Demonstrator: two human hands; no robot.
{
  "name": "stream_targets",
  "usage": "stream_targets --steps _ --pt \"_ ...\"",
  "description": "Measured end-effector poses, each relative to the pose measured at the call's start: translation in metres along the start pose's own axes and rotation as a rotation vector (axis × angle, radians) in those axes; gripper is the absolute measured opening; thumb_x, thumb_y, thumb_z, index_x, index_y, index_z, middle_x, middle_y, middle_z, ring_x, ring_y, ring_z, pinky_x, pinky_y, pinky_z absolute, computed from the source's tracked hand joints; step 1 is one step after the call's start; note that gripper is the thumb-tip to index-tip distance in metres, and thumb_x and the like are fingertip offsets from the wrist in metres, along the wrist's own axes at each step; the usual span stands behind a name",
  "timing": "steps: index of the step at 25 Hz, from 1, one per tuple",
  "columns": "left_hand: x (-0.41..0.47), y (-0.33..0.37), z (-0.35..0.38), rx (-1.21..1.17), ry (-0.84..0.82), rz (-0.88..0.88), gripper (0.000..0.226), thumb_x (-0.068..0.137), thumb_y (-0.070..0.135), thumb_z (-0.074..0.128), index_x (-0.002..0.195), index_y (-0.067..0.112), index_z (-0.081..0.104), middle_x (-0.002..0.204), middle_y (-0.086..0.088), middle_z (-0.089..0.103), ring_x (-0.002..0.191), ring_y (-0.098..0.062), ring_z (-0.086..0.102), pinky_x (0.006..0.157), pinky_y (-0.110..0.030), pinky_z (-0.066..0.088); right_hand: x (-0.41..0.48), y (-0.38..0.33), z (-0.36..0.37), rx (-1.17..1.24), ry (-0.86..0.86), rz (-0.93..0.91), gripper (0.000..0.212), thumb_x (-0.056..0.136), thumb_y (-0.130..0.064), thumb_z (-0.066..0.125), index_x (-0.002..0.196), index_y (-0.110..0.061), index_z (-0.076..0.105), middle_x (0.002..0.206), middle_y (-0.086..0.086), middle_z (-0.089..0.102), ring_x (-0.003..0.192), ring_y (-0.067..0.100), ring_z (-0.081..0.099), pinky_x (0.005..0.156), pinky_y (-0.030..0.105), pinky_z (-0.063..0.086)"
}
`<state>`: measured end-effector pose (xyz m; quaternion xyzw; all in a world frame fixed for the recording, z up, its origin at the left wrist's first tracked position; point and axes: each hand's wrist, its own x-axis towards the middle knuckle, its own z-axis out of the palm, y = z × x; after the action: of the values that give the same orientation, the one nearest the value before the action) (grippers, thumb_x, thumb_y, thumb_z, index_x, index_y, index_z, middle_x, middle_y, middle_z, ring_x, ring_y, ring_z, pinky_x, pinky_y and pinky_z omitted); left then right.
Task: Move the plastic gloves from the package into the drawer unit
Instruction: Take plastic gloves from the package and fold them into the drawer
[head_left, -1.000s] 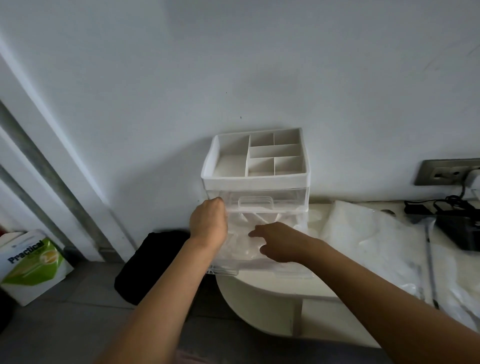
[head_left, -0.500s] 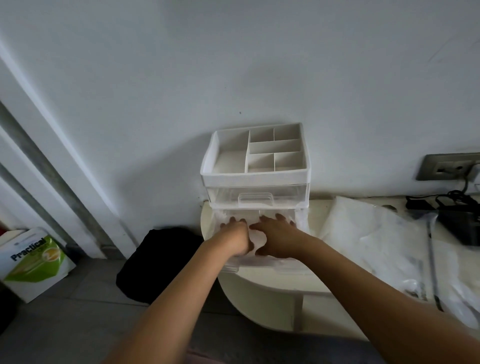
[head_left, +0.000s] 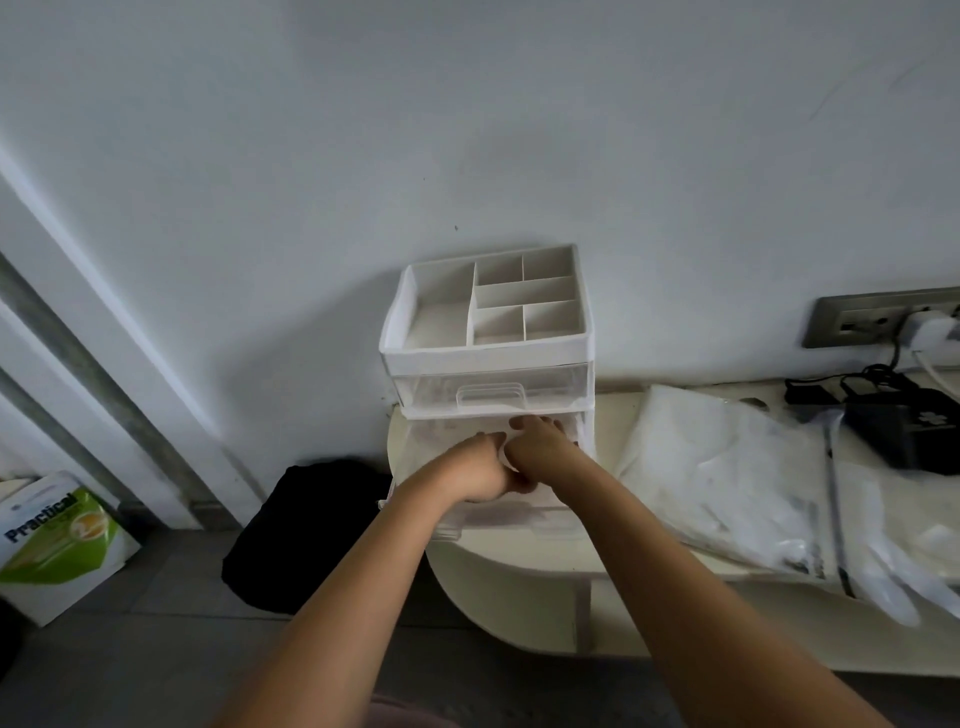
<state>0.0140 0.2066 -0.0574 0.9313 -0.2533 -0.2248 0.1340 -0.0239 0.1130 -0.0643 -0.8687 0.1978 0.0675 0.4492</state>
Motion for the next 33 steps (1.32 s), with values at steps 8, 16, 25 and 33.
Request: stream_targets --steps 8,16,25,33 --pt "0.003 0.012 0.007 0.27 -0.116 -0.193 0.11 0.079 0.063 0.061 0.153 0.019 -0.008 0.159 -0.015 -0.009 0.146 -0.036 0.003 0.118 -0.05 0.01 -0.022 0.002 -0.032 0.065 -0.094 -0.044 0.014 0.095 -0.008 0.047 0.083 -0.009 0.055 0.094 0.002 0.052 0.095 0.02 0.051 0.081 0.032 0.04" --pt "-0.012 0.008 0.001 -0.035 0.124 0.015 0.066 0.086 0.039 0.066 0.141 0.013 0.04 0.143 -0.001 0.044 0.129 -0.021 0.044 0.101 -0.023 0.034 -0.077 0.044 -0.143 -0.006 -0.195 -0.152 0.019 0.094 -0.016 0.053 0.105 -0.009 0.067 0.1 0.006 0.072 0.089 0.016 0.069 0.079 0.022 0.055" --pt "-0.018 0.046 0.024 -0.03 -0.159 0.198 0.066 0.096 0.06 0.023 0.151 0.024 0.022 0.16 0.002 0.012 0.146 -0.014 0.014 0.116 -0.029 0.011 -0.064 0.169 -0.213 -0.518 -0.165 0.159 0.025 0.097 -0.02 0.05 0.116 -0.01 0.063 0.092 -0.006 0.067 0.077 0.004 0.065 0.069 0.019 0.053" --pt "-0.024 0.061 0.017 0.026 0.15 0.166 0.047 0.098 0.048 0.037 0.107 0.012 0.067 0.107 -0.009 0.067 0.098 -0.023 0.063 0.082 -0.03 0.046 -0.06 0.215 -0.23 -0.523 -0.042 0.22 0.023 0.09 -0.018 0.061 0.11 -0.008 0.066 0.094 0.007 0.068 0.075 0.012 0.059 0.062 0.015 0.046"
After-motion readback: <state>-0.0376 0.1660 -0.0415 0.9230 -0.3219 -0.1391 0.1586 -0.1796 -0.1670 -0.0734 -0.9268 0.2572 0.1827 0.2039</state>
